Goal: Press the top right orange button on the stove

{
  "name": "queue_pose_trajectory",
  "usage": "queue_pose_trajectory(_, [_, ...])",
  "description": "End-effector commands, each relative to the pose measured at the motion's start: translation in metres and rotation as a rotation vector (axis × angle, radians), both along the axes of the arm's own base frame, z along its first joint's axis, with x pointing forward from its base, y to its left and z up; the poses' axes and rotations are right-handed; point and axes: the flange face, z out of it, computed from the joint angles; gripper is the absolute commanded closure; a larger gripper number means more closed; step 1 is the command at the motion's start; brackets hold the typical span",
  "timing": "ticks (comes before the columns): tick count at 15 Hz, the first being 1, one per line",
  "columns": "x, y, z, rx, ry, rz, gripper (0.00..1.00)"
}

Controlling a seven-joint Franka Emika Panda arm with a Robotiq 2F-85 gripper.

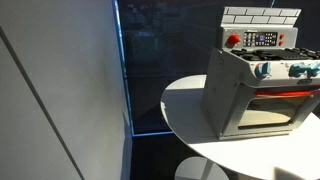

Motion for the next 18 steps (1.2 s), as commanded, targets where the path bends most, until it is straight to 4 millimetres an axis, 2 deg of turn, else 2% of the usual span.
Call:
queue_pose_trajectory(1, [0.0, 0.0, 0.0, 0.001, 0.002, 0.0, 0.0])
queue_pose_trajectory(9, [0.001, 0.0, -0.001, 0.001, 0.008, 0.0, 0.0])
queue_pose_trajectory(12, [0.005, -0.005, 0.012, 0.007, -0.003, -0.018, 0.0])
queue_pose_trajectory(13, [0.02, 0.001, 0.007, 0.005, -0.008, -0.023, 0.0])
queue_pose_trajectory(18, [0.05, 0.0, 0.015, 0.001, -0.063, -0.062, 0.0])
